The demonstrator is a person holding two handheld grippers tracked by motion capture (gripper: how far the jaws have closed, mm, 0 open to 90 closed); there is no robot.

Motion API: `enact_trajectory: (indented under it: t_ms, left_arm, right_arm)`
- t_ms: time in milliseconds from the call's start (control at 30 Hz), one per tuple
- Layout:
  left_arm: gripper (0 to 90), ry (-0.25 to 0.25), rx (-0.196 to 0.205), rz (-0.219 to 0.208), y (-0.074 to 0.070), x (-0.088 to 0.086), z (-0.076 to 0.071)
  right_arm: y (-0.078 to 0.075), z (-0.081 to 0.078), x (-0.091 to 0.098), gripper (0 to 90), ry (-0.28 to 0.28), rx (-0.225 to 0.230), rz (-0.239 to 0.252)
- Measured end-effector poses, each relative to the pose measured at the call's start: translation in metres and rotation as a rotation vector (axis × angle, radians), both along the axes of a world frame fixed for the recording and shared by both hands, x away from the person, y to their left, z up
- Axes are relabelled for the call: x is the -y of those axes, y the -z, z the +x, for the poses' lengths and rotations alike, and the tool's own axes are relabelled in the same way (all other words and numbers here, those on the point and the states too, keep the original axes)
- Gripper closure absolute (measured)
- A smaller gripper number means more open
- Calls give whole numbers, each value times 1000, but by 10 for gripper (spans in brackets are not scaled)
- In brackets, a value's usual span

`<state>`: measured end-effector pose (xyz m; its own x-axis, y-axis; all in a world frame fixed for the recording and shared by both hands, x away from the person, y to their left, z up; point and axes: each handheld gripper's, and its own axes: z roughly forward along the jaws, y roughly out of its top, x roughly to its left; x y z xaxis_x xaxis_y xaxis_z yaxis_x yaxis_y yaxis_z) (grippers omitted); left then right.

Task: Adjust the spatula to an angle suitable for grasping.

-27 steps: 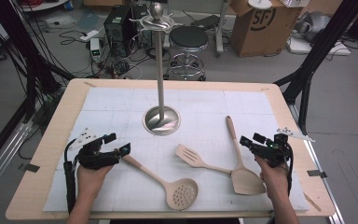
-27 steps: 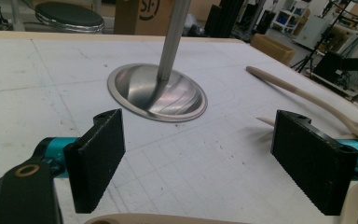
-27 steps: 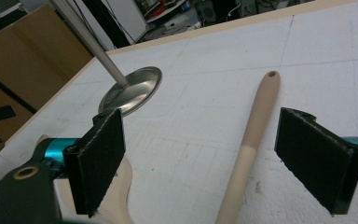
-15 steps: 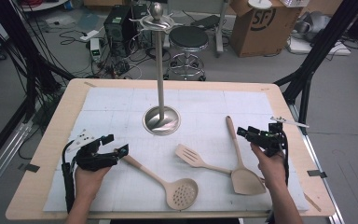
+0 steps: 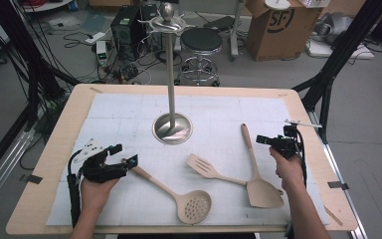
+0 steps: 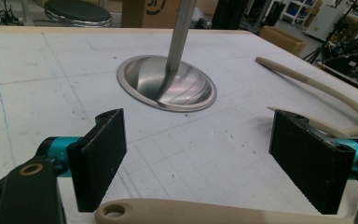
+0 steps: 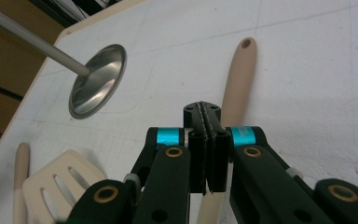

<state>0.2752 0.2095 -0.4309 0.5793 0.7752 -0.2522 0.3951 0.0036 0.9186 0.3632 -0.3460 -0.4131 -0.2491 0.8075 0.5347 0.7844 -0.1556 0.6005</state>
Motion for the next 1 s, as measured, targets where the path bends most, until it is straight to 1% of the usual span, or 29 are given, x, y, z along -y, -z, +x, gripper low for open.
enact_trajectory:
  t_ms: [33, 67, 100, 133, 200, 267, 300, 333, 433, 533, 567, 600, 633, 700, 767, 800, 833, 867, 900, 967, 1000]
  left_arm:
    - [196, -1, 0, 4, 0, 0, 0]
    - [196, -2, 3, 11, 0, 1, 0]
    - [197, 1, 4, 13, 1, 2, 0]
    - [199, 3, 3, 20, 1, 2, 0]
    - [208, 7, 1, 30, 1, 3, 0]
    - [214, 14, 7, 36, 0, 4, -1]
    - [214, 17, 8, 38, -1, 5, -1]
    - [217, 17, 10, 44, -1, 5, -1]
    - [218, 19, 10, 52, -1, 6, -2]
    - [218, 18, 9, 56, 0, 6, -1]
    - [218, 19, 6, 56, 0, 7, -1]
    - [218, 19, 4, 54, 1, 7, 0]
    - [218, 19, 2, 54, 1, 7, 0]
    - [218, 21, 1, 55, 1, 7, 0]
    - [218, 21, -1, 55, 1, 7, 0]
    - [219, 22, 0, 56, 1, 7, 0]
    - [219, 23, 0, 58, 1, 7, 0]
    - [219, 24, 1, 57, 1, 7, 0]
    - [220, 26, 0, 54, 1, 7, 0]
    - [221, 27, 1, 52, 1, 8, 0]
    - [222, 27, 0, 51, 1, 8, 0]
  right_arm:
    - [2, 3, 0, 893, -5, -11, -12]
    - [2, 3, 0, 893, -5, -11, -12]
    - [5, 7, 0, 893, -4, -23, -17]
    - [9, 12, 0, 893, 7, -50, -28]
    - [14, 16, 1, 893, 8, -79, -37]
    - [19, 19, 1, 893, 9, -116, -40]
    - [19, 19, 1, 893, 9, -116, -40]
    - [24, 21, 1, 893, 16, -135, -46]
    - [28, 22, 0, 894, 9, -151, -59]
    - [36, 26, -4, 893, -12, -188, -96]
    - [36, 26, -4, 893, -12, -188, -96]
    - [39, 27, -6, 893, -19, -198, -100]
    - [40, 27, -8, 893, -33, -201, -102]
    - [40, 27, -9, 893, -40, -199, -103]
    - [40, 27, -15, 894, -71, -196, -104]
    - [39, 26, -17, 893, -84, -205, -103]
    - [40, 26, -20, 894, -97, -201, -101]
    - [40, 26, -20, 894, -97, -201, -101]
    - [40, 26, -26, 894, -125, -199, -102]
    - [40, 27, -29, 894, -143, -196, -106]
    - [39, 27, -32, 894, -144, -204, -106]
